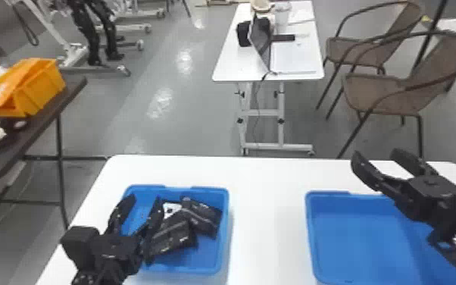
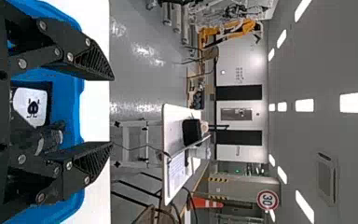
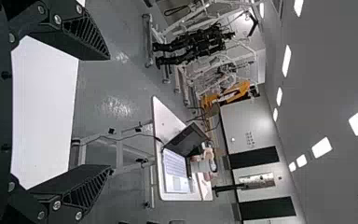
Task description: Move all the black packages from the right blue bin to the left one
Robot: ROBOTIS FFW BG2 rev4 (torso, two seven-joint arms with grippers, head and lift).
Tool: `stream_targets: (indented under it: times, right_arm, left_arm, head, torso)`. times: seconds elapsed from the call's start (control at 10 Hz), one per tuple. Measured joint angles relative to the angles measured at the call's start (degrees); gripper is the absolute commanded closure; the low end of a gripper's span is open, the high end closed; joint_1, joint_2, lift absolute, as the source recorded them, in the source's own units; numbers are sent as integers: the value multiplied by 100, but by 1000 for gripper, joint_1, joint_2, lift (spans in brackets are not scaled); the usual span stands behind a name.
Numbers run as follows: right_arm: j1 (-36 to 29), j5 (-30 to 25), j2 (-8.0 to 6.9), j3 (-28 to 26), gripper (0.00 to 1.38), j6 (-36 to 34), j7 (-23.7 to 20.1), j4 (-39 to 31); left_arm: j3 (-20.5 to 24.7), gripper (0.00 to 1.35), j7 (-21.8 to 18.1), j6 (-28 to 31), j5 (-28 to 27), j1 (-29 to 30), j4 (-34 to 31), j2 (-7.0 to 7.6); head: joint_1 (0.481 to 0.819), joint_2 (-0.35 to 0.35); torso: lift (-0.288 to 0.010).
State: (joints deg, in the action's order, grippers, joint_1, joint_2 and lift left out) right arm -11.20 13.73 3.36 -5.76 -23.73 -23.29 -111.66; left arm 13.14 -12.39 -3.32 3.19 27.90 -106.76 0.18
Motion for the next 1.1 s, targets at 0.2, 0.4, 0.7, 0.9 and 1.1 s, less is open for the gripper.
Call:
stream_targets:
  times: [0.2,0.4,0.7,0.9,1.1]
  right_arm:
    - [-229,-226,-91,-3,205,250,4,-68]
    - [-740,-753,-291,25,205,701,159,-327]
    - [-1958,-978,-335,-29,205,1678,458,-359]
    - [-2675,-920,-336,-7,205,2376,763,-303]
    - [-3099,-927,-336,1,205,2738,765,-251]
  left_arm:
    - [-93,231,5,-111,77,-50,-162,0]
    - [-147,231,77,-561,178,74,-406,0]
    - [-345,231,108,-1085,248,902,-664,0]
    - [-493,231,114,-1230,294,1221,-697,0]
    - [-469,231,114,-1223,64,1532,-788,0]
  head:
    - [695,134]
    - [695,127]
    - [695,108]
    - [695,66]
    - [695,68]
  torso:
    - [-40]
    - [-40]
    - [-40]
    - [-40]
    - [-40]
